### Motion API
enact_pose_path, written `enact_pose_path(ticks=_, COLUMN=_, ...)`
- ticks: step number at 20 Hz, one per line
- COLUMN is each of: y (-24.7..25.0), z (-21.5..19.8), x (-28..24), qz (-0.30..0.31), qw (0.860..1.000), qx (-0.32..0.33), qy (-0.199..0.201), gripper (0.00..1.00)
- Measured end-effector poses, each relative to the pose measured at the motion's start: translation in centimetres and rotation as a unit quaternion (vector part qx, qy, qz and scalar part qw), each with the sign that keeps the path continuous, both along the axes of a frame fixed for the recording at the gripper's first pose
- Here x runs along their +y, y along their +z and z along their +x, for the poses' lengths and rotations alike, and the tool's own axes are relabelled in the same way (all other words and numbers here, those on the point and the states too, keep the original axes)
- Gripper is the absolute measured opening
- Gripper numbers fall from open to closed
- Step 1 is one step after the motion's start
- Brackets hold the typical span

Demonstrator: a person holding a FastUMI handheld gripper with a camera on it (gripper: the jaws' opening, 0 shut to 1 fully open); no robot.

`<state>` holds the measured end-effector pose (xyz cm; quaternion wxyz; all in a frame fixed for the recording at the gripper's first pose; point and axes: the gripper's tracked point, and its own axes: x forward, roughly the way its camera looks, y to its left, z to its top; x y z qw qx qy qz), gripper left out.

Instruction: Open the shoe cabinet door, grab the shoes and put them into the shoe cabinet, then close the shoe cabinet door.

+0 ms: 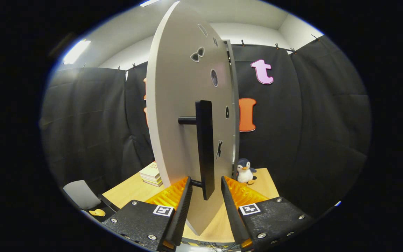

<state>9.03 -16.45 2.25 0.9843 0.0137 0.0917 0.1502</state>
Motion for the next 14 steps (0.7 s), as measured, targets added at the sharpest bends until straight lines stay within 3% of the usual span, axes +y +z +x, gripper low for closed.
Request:
enact_pose_path(ticks=6, y=-0.1, z=0.0, x=1.9, qz=0.005, qw=0.999, qx=0.000, qy=0.040, gripper=0.58)
enact_pose_path(ticks=14, y=0.1, z=1.0, x=5.0, qz=0.010, qw=0.997, qx=-0.006, qy=0.076, gripper=0.75)
